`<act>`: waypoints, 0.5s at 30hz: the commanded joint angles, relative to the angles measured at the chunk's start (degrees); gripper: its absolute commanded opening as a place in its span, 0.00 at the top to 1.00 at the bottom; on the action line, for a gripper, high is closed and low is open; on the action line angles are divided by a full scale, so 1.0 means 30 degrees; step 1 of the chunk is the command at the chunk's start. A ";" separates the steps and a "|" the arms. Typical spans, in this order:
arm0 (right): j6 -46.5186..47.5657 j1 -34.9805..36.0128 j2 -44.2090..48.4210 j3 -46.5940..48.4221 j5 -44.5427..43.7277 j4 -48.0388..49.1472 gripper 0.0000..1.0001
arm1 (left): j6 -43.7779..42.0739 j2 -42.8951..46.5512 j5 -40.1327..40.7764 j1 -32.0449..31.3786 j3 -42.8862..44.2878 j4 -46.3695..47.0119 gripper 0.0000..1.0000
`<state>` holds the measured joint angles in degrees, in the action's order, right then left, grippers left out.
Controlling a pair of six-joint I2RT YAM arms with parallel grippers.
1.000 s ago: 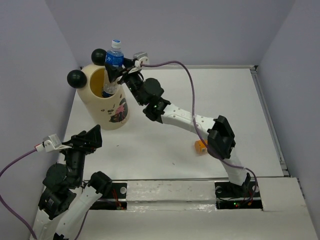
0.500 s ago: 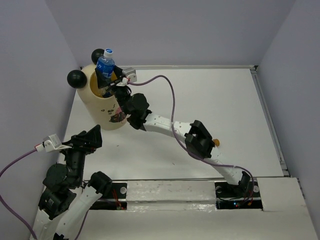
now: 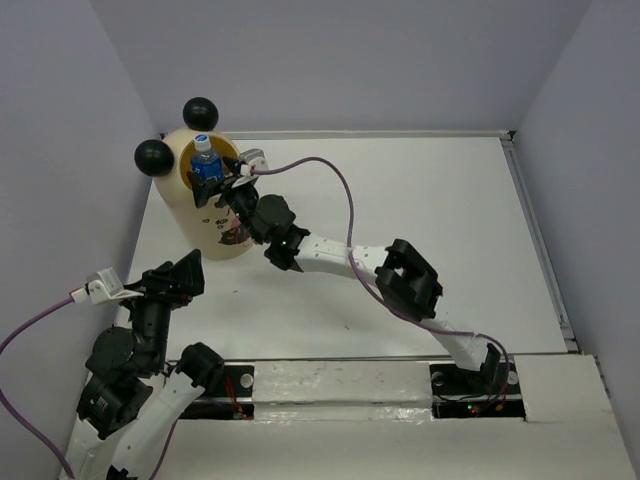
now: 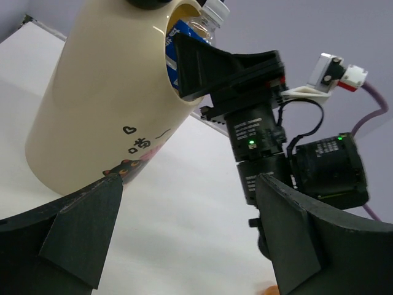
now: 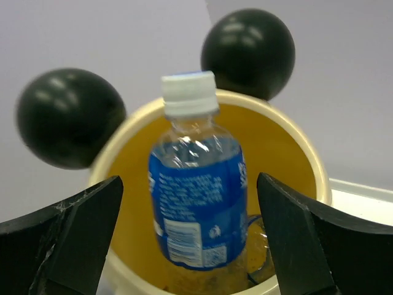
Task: Put the plastic bottles in the bin
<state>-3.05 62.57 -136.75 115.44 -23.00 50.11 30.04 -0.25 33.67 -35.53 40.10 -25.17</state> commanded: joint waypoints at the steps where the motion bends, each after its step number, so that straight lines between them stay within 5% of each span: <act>1: -0.1911 0.0326 0.4123 -0.1264 0.0578 -0.1258 0.04 | -0.0082 0.2076 0.0144 0.0095 0.0052 0.0567 0.01; 7: -0.2792 0.0326 0.6673 -0.3057 0.0550 -0.4653 0.03 | -0.0257 0.1608 0.0086 0.0065 0.0140 0.0684 0.01; 11: -0.2793 0.0326 0.9250 -0.4871 0.0111 -0.6765 0.12 | -0.1048 0.0470 -0.1256 0.0065 0.0140 0.1415 0.01; 12: -0.2821 0.0326 0.9777 -0.5891 -0.0267 -0.7264 0.20 | -0.1281 0.0262 -0.1611 0.0065 0.0169 0.1504 0.01; 13: -0.2880 0.0326 1.0391 -0.6539 -0.0474 -0.8342 0.44 | -0.1342 -0.0349 -0.1962 0.0065 0.0257 0.1563 0.01; 15: -0.3519 0.0151 1.2470 -0.8990 -0.1146 -0.9402 0.73 | -0.1430 -0.1436 -0.3304 0.0065 0.0404 0.1913 0.01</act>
<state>-10.70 63.09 -106.83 97.91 -22.72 31.57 28.27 -0.40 30.59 -35.53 40.10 -24.14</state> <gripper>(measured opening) 0.506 0.989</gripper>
